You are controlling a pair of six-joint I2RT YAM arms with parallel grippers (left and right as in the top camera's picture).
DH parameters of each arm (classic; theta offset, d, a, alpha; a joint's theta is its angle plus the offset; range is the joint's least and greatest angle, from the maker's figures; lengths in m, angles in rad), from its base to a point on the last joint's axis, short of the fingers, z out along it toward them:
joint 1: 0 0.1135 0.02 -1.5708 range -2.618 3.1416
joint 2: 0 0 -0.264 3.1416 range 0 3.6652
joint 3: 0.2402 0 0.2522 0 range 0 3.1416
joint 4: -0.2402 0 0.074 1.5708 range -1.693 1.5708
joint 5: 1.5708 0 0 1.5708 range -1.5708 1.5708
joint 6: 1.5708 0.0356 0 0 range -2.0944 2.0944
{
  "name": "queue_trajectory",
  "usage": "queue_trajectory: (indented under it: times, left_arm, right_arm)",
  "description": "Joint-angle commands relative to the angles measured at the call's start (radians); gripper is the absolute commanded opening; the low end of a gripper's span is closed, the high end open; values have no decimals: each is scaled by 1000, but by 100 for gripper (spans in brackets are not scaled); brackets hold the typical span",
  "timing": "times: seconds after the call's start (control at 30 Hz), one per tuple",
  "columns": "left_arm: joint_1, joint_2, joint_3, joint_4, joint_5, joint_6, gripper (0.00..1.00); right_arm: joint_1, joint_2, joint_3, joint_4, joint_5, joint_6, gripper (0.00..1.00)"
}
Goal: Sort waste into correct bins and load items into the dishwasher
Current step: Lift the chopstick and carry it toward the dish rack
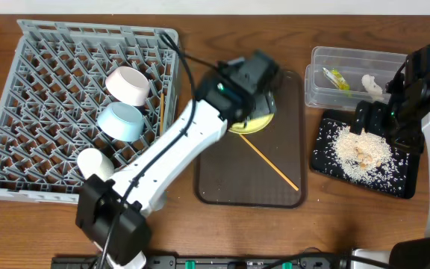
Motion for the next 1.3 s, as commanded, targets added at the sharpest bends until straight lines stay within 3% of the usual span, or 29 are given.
queue_trajectory:
  times: [0.0, 0.4, 0.87, 0.97, 1.07, 1.27]
  left_arm:
    - [4, 90, 90, -79, -17, -76, 89]
    - [-56, 245, 83, -188, 81, -361, 94]
    - [-124, 489, 83, -166, 112, -367, 91]
    - [-124, 498, 69, -177, 111, -366, 80]
    - [-124, 498, 48, -193, 111, -364, 55]
    - [-122, 498, 6, -209, 111, -329, 40]
  right_arm:
    - [-2, -8, 14, -1, -5, 0, 99]
    - [-2, -8, 14, -1, -5, 0, 99]
    - [-2, -8, 14, -2, -5, 0, 99]
    - [-2, -8, 14, -1, -5, 0, 99]
    - [-2, -8, 14, -1, -5, 0, 99]
    - [-2, -8, 14, -1, -5, 0, 99]
